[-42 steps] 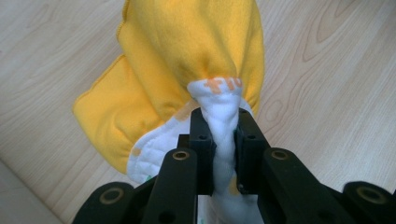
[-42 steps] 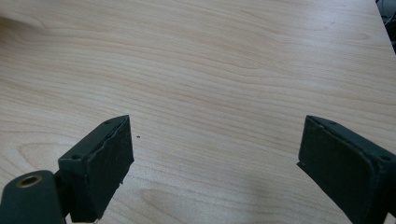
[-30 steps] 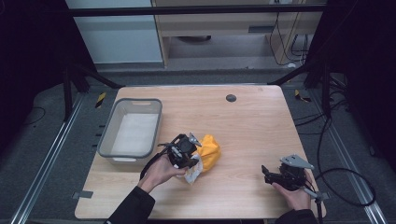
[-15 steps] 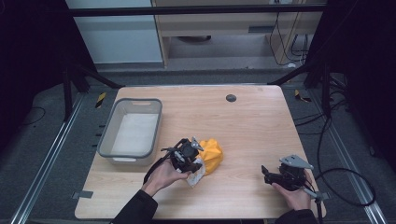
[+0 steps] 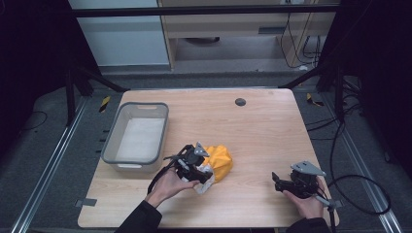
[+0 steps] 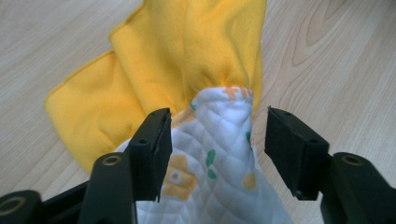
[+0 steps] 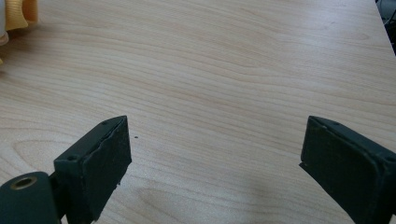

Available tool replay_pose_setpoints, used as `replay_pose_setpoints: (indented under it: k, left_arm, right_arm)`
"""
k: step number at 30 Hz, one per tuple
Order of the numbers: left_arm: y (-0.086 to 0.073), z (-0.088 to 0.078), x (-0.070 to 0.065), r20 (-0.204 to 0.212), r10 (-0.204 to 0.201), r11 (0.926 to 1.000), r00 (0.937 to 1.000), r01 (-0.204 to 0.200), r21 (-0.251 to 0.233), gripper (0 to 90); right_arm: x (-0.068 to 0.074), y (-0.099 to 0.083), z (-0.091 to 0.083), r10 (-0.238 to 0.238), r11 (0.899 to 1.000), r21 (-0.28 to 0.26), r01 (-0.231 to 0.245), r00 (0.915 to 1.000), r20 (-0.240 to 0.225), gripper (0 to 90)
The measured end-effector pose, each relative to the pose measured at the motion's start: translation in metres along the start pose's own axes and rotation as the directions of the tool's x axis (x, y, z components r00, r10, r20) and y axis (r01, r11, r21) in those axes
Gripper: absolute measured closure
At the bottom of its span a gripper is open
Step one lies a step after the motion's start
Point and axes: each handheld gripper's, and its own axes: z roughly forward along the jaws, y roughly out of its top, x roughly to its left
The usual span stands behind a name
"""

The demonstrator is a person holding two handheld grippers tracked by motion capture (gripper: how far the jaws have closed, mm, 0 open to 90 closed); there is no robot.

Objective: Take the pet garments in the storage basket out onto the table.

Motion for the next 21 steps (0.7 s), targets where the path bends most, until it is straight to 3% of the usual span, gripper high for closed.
replay_pose_setpoints:
  k: [7, 13, 18, 21]
  left_arm:
    - [-0.008, -0.014, 0.001, -0.006, -0.015, 0.997, 0.9999, 0.015, -0.076, 31.2]
    - [-0.023, -0.024, 0.005, -0.04, -0.044, 0.9894, 0.9982, 0.038, -0.14, 27.6]
    - [-0.038, -0.031, 0.01, -0.037, -0.092, 0.982, 0.995, 0.085, -0.169, 25.8]
    - [-0.048, -0.036, 0.011, -0.044, -0.102, 0.9781, 0.9938, 0.092, -0.186, 24.8]
  right_arm:
    - [0.0, 0.0, 0.0, 0.0, 1.0, 0.0, 0.0, 1.0, 0.001, 8.3]
    - [0.0, 0.0, 0.0, 0.0, 1.0, 0.001, 0.0, 1.0, 0.002, 8.1]
    - [0.0, 0.0, 0.0, 0.003, 1.0, 0.002, -0.003, 1.0, 0.002, 8.1]
    - [0.0, 0.0, 0.0, 0.002, 1.0, 0.003, -0.002, 1.0, 0.003, 8.0]
